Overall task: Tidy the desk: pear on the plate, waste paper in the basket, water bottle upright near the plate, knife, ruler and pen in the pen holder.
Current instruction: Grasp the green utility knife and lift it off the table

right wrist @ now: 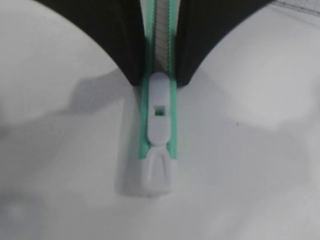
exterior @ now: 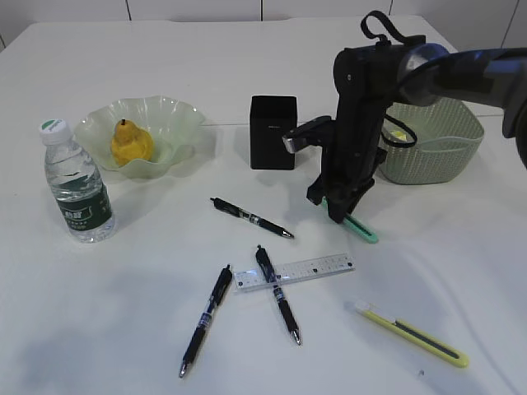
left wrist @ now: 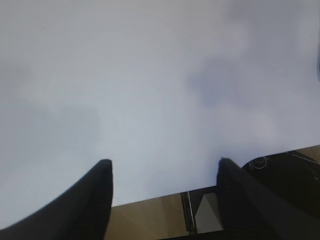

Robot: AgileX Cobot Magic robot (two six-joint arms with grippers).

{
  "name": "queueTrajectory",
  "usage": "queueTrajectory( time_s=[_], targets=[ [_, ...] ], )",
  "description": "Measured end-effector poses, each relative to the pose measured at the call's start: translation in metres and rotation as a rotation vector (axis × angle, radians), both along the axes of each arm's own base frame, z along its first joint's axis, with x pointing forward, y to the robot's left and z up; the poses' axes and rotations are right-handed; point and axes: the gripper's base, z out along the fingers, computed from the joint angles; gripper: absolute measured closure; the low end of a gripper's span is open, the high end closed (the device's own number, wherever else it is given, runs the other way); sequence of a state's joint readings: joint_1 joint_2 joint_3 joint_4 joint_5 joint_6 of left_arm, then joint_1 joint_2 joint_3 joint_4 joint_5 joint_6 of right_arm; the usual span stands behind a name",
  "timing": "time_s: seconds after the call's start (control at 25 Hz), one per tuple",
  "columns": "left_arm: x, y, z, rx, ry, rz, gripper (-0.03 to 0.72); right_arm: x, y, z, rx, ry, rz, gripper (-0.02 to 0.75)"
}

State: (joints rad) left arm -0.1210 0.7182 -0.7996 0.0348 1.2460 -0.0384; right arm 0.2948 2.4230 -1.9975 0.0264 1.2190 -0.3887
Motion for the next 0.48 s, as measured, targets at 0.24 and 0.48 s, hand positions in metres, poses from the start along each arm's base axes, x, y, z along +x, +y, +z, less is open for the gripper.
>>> queueTrajectory(
  time_s=[0.24,0.48],
  targets=[
    [0.000,0.000,0.000,0.000,0.000,0.000,0.232,0.016,0.007,0.029,0.066,-0.099,-0.119,0.574],
    [0.000,0.000,0.000,0.000,0.000,0.000,0.232,0.018,0.012,0.038,0.120,-0.103,-0.220,0.574]
  ],
)
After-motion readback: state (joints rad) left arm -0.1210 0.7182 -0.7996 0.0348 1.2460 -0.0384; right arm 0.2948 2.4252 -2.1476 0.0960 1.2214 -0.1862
